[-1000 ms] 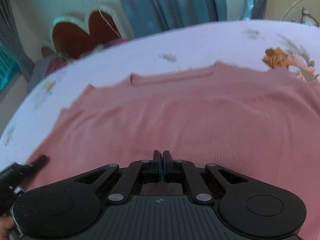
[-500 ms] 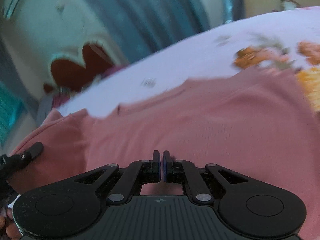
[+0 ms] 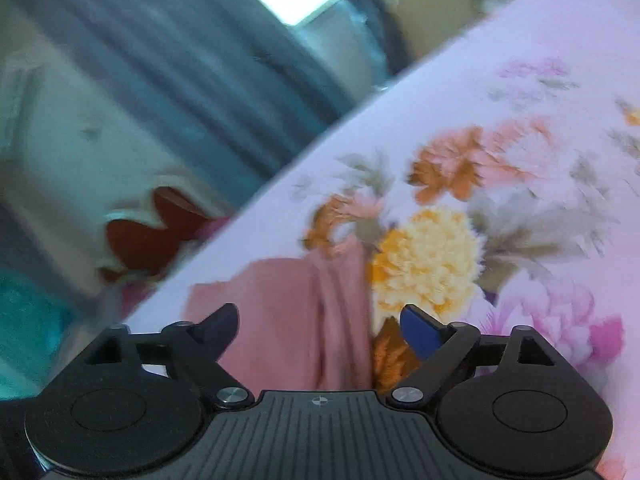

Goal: Fold small clothes

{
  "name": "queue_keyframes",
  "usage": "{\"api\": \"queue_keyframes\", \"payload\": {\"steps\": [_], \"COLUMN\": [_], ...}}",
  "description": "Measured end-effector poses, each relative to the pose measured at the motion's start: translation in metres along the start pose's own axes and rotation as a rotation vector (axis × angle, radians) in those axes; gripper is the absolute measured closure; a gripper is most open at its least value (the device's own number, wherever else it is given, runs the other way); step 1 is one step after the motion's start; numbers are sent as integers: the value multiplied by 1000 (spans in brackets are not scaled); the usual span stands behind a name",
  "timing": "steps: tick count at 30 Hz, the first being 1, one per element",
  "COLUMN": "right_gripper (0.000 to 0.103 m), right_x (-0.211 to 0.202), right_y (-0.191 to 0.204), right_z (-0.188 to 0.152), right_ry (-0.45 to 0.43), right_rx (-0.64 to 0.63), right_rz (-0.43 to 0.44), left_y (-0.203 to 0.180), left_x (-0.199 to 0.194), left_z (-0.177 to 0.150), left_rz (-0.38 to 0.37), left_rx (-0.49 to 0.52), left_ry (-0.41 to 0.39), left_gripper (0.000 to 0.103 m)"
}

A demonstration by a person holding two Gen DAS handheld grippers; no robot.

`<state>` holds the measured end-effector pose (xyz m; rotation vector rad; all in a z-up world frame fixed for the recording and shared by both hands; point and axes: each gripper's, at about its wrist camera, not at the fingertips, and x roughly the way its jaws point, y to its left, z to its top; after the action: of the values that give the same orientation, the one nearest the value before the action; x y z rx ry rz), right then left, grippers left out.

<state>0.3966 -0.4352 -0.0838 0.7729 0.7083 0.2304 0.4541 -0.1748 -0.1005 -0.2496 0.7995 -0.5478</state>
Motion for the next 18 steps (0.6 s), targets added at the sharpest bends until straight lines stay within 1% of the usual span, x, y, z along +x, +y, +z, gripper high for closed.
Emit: {"api": "queue_keyframes", "payload": {"steps": [1,2,3,5,6,8,10,11,14,16,18], "right_gripper": [45,52,56,56,56,56,55,55,56,56,56], "right_x": [0,3,8,20,28,45,57,65,84,87,89], "right_y": [-2,-2,-2,3,4,6,7,9,15,22,28], "right_z": [1,0,-2,-10,-12,-18,-22,-23,-25,-25,-25], "right_ry": [32,66,99,152,177,231,257,272,337,345,350], "right_rx": [-4,-6,-7,-21,-27,-27,-46,-61,-103,-150,-188], "right_rz": [28,48,72,94,99,101,80,67,30,20,-24], "left_y": [11,23,39,67,79,89,103,107,109,110,115], "left_x": [-15,-24,-32,-34,-31,-25,-18,-11,-6,-16,-23], "left_z": [0,3,7,16,17,16,15,13,4,0,-2], "left_rz": [46,86,132,187,216,242,258,267,269,264,241], "left_rx": [-20,-38,-62,-110,-127,-144,-159,-170,-170,-166,-178], "left_ry": [-42,-67,-91,-81,-75,-55,-30,-12,-6,-11,-12], "left_gripper": [63,66,71,80,80,80,80,85,85,85,85]}}
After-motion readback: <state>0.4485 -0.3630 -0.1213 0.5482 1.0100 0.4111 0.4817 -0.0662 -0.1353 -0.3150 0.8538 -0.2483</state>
